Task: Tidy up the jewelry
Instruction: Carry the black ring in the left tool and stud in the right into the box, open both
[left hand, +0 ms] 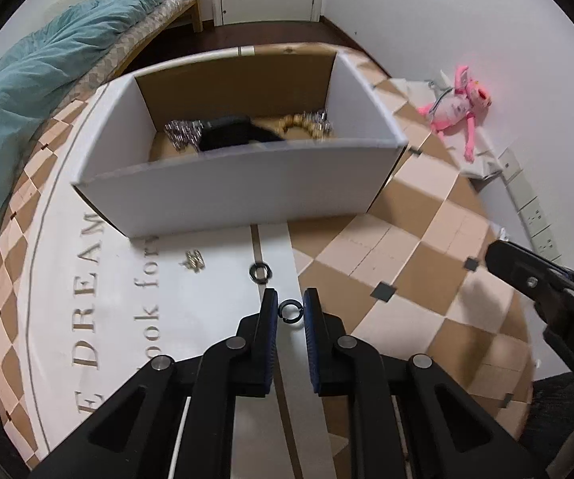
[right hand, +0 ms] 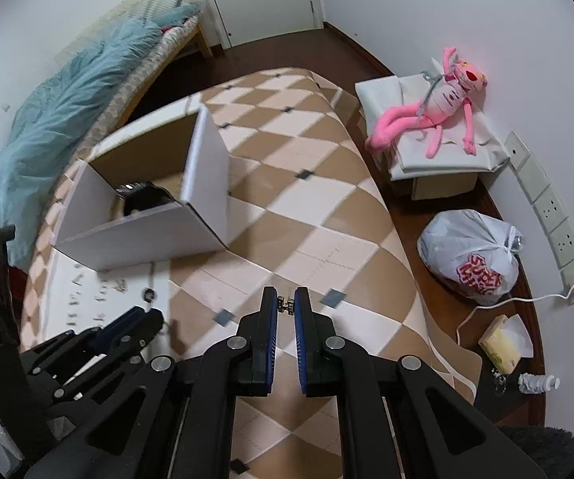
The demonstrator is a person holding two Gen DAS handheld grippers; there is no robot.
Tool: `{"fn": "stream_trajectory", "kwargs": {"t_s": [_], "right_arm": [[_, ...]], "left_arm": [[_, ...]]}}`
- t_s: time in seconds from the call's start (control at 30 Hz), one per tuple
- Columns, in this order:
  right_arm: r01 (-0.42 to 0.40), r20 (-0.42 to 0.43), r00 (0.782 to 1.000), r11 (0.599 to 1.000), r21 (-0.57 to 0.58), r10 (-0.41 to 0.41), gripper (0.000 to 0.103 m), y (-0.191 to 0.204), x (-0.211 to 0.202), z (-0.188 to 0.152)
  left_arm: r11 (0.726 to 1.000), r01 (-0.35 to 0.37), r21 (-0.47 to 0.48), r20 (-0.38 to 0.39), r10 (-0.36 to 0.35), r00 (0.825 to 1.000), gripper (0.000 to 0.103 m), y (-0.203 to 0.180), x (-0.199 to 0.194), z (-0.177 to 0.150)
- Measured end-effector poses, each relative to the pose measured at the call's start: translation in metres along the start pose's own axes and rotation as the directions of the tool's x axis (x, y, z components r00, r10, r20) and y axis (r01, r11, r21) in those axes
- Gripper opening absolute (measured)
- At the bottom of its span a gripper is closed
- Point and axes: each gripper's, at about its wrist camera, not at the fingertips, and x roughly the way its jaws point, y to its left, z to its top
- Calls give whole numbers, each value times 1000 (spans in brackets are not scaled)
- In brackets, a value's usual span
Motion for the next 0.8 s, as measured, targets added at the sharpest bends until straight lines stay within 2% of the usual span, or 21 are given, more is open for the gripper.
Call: {"fn": "stream_trajectory", "kwargs": {"t_s": [0.2,0.4,0.57,0.73,0.8], "right_arm": [[-125,32,991,992,-26,126,9,29,-21,37],[-211,-20,977,975,-68,211,9,68,1,91],[-206,-129,973,974,-96,193,9,89,40,126],[-181,-220,963,979,-95,156,10,93,68,139],[-169,-235,962,981,-97,142,19,93,72,142]], "left_arm": [[997,68,-47,61,-65,996,10,28,-49,40],[994,70,-82,26,-68,997,10,69,-47,98],[995,34,-91,0,-34,999,11,92,-31,127],[994,0,-108,-41,-4,999,12,103,-17,146],[994,-1,-113,-52,-5,999,14,106,-13,149]]}}
